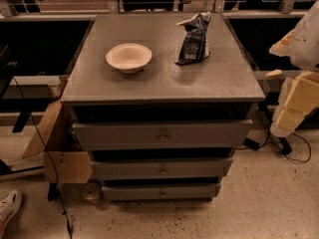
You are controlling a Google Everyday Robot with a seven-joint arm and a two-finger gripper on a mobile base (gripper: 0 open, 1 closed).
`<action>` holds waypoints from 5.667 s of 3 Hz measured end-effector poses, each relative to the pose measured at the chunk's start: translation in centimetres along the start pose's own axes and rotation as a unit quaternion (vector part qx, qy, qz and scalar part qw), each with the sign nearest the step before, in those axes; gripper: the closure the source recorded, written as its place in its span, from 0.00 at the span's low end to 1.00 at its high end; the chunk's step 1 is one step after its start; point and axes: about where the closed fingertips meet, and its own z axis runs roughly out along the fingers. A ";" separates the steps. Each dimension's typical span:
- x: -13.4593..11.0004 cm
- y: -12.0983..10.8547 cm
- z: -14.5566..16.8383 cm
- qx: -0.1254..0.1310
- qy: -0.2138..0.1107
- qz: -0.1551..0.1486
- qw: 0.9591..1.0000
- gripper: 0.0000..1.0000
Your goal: Open bottom drawer
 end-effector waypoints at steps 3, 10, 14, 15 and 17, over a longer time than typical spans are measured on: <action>0.6 5.0 8.2 -0.032 -0.089 -0.022 0.995 0.00; 2.8 16.5 43.2 -0.148 -0.184 0.109 0.965 0.00; 12.8 17.0 65.6 -0.184 -0.215 0.185 0.941 0.00; 12.8 17.0 65.6 -0.184 -0.215 0.185 0.941 0.00; 9.0 15.5 67.6 -0.187 -0.279 0.141 0.931 0.00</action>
Offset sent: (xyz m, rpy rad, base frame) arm -0.0219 0.0207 -0.0901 0.1297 -0.0015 0.1476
